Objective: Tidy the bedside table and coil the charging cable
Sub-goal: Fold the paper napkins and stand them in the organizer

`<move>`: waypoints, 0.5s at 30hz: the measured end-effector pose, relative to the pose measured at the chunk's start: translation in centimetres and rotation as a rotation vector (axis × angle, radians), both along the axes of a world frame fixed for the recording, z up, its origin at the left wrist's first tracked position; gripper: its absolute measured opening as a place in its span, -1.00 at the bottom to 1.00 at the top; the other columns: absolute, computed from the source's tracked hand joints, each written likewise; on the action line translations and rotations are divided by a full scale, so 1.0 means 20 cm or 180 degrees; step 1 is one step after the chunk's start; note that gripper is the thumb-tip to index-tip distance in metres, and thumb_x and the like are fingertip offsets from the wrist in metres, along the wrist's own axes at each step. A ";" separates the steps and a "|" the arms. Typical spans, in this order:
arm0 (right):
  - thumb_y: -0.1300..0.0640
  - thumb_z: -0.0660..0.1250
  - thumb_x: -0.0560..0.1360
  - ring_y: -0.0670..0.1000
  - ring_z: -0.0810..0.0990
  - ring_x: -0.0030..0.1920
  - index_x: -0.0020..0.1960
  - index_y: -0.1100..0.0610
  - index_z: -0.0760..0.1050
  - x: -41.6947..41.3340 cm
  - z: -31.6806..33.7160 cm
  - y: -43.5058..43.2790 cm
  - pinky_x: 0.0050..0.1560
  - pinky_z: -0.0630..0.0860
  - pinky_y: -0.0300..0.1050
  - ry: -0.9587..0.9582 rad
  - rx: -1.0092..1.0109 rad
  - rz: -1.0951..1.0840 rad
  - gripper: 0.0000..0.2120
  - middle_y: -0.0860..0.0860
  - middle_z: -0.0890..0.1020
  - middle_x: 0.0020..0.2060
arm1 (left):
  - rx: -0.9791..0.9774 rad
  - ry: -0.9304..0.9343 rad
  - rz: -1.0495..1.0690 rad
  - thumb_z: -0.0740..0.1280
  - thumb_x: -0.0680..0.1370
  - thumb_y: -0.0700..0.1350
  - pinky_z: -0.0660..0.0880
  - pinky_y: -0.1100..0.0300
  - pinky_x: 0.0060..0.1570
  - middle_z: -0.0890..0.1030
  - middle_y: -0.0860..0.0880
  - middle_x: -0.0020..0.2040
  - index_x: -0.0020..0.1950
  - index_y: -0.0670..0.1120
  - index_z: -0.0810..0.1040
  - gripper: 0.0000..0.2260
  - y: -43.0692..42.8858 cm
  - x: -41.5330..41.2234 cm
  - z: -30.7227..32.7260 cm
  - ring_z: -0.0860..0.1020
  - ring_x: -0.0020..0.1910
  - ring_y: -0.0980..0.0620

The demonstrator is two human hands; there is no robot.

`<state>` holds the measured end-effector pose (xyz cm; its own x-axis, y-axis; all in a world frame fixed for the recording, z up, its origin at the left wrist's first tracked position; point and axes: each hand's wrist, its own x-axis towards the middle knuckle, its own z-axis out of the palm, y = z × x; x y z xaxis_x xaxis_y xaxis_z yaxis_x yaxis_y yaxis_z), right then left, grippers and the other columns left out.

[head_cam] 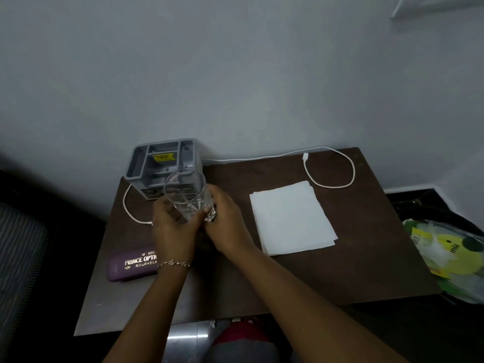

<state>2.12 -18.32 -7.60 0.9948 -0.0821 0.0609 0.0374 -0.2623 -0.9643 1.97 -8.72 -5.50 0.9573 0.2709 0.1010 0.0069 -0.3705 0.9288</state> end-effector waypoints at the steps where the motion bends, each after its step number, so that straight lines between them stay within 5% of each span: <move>1: 0.20 0.31 0.46 -0.01 0.52 0.19 0.26 0.02 0.41 0.00 0.01 -0.02 0.21 0.49 0.04 -0.0054 -0.0031 -0.0060 -0.62 0.01 0.56 0.17 | 0.0034 -0.0029 0.0022 0.55 0.28 -0.17 0.50 0.39 -0.10 0.57 -0.04 0.05 0.13 -0.06 0.39 -0.49 -0.03 -0.01 0.01 0.55 -0.09 0.24; 4: 0.27 0.31 0.43 0.01 0.52 0.17 0.26 0.03 0.42 0.03 0.04 -0.10 0.20 0.49 0.01 -0.0153 -0.0105 -0.0227 -0.58 0.02 0.57 0.17 | 0.0043 -0.0149 0.0001 0.55 0.29 -0.16 0.47 0.50 -0.17 0.56 -0.03 0.05 0.14 -0.09 0.41 -0.50 -0.12 -0.01 0.04 0.54 -0.08 0.26; 8: 0.34 0.35 0.33 0.08 0.57 0.15 0.30 0.13 0.42 0.14 0.08 -0.30 0.18 0.52 0.03 -0.0319 -0.0220 -0.0548 -0.46 0.11 0.58 0.16 | 0.0206 -0.0172 -0.0144 0.55 0.29 -0.10 0.51 0.28 -0.14 0.59 -0.01 -0.02 0.09 -0.05 0.42 -0.53 -0.29 0.11 0.11 0.59 -0.09 0.07; 12: 0.41 0.34 0.30 0.09 0.64 -0.01 0.22 0.11 0.45 0.23 0.12 -0.52 -0.01 0.61 0.07 -0.0118 -0.0200 -0.0803 -0.49 0.13 0.64 0.01 | 0.0365 0.0025 -0.0490 0.53 0.31 -0.05 0.45 0.36 -0.25 0.61 -0.05 -0.03 0.11 -0.10 0.40 -0.53 -0.51 0.27 0.12 0.57 -0.12 0.07; 15: 0.38 0.36 0.31 0.08 0.64 -0.04 0.18 0.12 0.46 0.26 0.12 -0.62 -0.02 0.61 0.03 0.0051 -0.0250 -0.0905 -0.53 0.11 0.65 -0.02 | 0.0289 0.0213 -0.0571 0.53 0.30 -0.04 0.53 0.18 -0.11 0.64 -0.08 -0.01 0.14 -0.10 0.40 -0.50 -0.62 0.35 0.08 0.60 -0.08 0.00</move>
<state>7.38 -30.67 -5.12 0.9333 -0.3535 0.0626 -0.0634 -0.3338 -0.9405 8.87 -21.21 -3.92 0.9948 0.0880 0.0518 -0.0063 -0.4536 0.8912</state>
